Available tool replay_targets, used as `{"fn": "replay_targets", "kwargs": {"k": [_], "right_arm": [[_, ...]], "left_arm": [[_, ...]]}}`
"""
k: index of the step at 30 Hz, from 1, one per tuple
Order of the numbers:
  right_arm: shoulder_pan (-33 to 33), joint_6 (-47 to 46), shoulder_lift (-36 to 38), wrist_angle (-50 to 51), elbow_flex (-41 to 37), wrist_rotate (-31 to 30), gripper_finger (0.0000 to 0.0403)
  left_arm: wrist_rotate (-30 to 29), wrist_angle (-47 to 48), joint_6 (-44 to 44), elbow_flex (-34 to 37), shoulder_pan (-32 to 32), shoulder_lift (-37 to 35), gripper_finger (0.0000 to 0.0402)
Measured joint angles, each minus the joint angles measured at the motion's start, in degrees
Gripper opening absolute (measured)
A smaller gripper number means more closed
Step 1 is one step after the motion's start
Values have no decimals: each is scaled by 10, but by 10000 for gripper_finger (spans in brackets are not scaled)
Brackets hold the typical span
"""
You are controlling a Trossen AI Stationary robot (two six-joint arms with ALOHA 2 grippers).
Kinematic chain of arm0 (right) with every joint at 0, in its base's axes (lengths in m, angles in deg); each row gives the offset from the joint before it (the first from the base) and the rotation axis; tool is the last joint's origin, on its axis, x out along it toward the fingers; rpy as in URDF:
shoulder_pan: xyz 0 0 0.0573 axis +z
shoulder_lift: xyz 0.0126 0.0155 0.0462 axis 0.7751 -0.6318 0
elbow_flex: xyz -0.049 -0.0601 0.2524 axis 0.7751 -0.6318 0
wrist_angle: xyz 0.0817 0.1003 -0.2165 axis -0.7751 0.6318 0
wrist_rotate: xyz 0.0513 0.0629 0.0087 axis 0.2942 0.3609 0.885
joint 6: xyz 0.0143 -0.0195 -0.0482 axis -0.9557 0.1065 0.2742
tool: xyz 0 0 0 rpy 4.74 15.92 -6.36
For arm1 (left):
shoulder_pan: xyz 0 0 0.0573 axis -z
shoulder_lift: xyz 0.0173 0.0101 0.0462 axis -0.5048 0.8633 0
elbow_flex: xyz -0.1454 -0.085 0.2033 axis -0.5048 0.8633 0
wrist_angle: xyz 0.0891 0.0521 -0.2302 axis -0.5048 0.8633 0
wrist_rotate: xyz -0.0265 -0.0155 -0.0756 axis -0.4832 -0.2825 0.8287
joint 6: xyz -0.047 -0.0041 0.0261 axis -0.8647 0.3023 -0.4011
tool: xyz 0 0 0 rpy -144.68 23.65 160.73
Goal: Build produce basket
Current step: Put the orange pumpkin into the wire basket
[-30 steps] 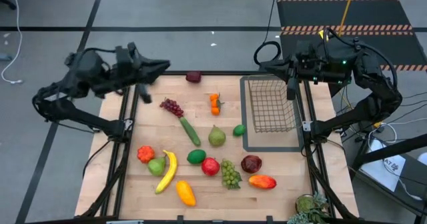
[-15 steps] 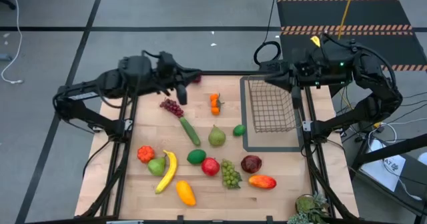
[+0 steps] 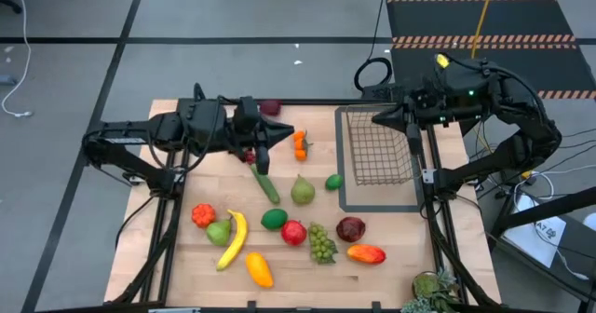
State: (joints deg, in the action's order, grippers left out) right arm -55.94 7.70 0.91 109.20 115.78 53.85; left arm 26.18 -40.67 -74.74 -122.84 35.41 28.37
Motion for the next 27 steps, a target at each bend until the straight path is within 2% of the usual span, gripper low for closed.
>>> {"fn": "replay_targets", "kwargs": {"k": [2,6,9,12,19,27], "right_arm": [[0,-46,3,-16,0,-30,0],[10,-85,4,-59,0,-38,0],[31,-112,-2,-70,0,-66,0],[63,-155,-12,-76,0,-101,0],[174,-233,-61,-85,0,-178,0],[231,-294,-126,-81,0,-165,0]], "left_arm": [[0,7,15,0,2,-2,31],[0,24,34,0,7,-9,31],[10,33,27,0,14,-15,31],[28,36,10,0,23,-18,31],[28,89,0,0,46,-29,31],[28,114,-58,0,65,-35,31]]}}
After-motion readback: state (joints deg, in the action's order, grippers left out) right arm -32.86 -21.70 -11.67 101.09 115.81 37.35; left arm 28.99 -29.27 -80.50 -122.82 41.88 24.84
